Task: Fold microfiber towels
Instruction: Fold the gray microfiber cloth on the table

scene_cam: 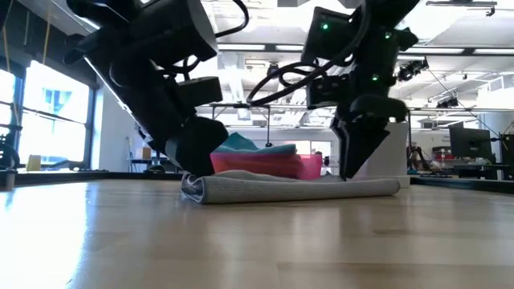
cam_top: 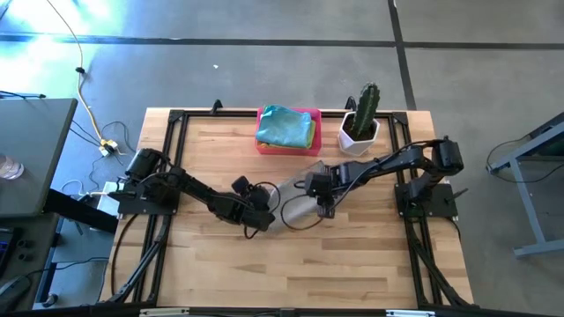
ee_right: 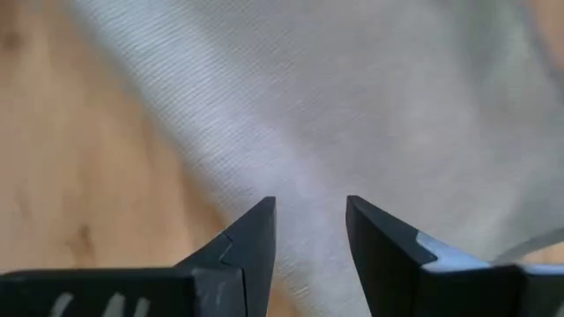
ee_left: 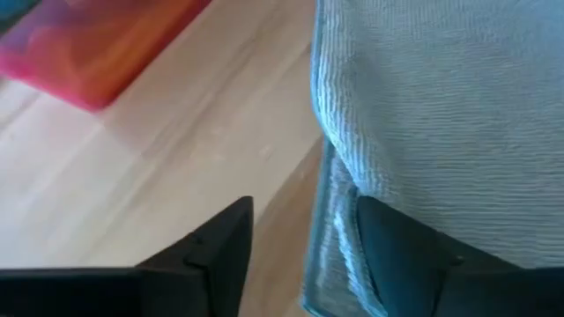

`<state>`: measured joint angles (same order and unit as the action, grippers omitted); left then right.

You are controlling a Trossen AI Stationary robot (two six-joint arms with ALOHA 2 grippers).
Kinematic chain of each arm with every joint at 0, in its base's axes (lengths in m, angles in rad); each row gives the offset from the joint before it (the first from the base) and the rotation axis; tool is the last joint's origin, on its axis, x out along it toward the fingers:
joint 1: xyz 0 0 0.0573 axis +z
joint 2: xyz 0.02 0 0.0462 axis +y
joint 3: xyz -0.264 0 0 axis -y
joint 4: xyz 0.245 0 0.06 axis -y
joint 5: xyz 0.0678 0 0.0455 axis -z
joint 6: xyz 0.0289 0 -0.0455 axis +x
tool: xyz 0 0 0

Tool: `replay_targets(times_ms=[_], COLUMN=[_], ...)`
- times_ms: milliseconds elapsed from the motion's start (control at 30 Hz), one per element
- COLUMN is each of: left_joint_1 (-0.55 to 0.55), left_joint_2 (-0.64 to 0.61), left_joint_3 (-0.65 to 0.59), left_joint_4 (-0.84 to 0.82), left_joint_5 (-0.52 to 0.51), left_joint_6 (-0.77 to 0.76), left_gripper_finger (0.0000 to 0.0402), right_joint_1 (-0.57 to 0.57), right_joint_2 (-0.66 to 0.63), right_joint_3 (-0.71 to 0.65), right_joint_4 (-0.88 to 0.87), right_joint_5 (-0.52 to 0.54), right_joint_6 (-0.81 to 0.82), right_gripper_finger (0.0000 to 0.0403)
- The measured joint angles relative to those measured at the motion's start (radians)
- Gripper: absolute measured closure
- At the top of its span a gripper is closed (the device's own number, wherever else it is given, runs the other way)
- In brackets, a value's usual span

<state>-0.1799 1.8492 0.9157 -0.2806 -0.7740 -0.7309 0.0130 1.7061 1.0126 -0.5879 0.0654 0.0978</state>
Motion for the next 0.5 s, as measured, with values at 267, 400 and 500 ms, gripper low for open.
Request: replay_targets(times_ms=[267,400,500], left_joint_1=[0.017,0.016,0.009], left_joint_2=[0.000,0.000,0.000], left_joint_3=[0.002,0.027,0.046], left_joint_4=[-0.002,-0.017,-0.019], left_joint_5=[-0.006,-0.043,-0.070], left_joint_6=[0.178,0.349,0.516], left_gripper_finger=[0.0183,0.0185,0.0185], right_joint_1=[0.061,0.075,0.089], right_joint_2=[0.000,0.000,0.000], right_joint_3=[0.000,0.000,0.000], right_joint_4=[-0.019,-0.020,-0.022], right_joint_5=[0.081,0.090,0.090], right_joint_6=[0.032,0.060,0.086], right_gripper_finger=[0.0270,0.0270,0.0270])
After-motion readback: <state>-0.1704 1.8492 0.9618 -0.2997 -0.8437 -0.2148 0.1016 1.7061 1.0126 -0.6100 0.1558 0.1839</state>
